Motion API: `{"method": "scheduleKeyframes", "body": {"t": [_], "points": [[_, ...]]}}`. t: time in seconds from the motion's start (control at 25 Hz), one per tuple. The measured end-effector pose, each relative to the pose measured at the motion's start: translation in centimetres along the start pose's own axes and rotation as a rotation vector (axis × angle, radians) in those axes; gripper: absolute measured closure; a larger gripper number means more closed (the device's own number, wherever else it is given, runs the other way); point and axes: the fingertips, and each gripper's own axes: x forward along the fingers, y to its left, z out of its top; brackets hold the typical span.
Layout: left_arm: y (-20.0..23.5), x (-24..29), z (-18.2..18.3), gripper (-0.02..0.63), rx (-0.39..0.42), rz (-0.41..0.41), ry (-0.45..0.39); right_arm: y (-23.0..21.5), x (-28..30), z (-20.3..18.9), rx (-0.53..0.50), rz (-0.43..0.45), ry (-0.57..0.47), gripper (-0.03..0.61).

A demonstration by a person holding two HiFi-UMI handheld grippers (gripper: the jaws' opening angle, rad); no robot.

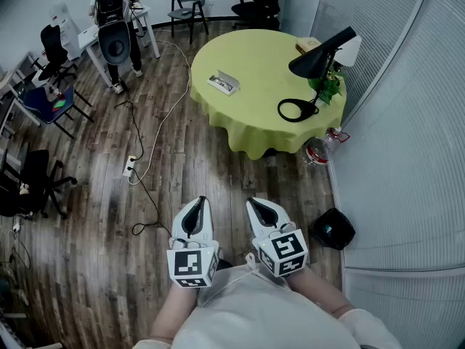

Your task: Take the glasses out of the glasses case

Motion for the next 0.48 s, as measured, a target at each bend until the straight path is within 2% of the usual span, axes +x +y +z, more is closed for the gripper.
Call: {"method": "scheduleKeyframes", "body": {"t": [0.36, 0.48], "points": [[0.6, 0.1, -1.1, 0.607, 0.0, -0.023, 0.02, 0.7, 0.8, -1.0, 0.007, -0.006, 0.02, 0.58], [1.0, 0.6, -1.4, 0.607, -0.008, -0.035, 0.028, 0.4, 1.3, -1.4, 0.04, -0.03, 0.036, 0.58]]}}
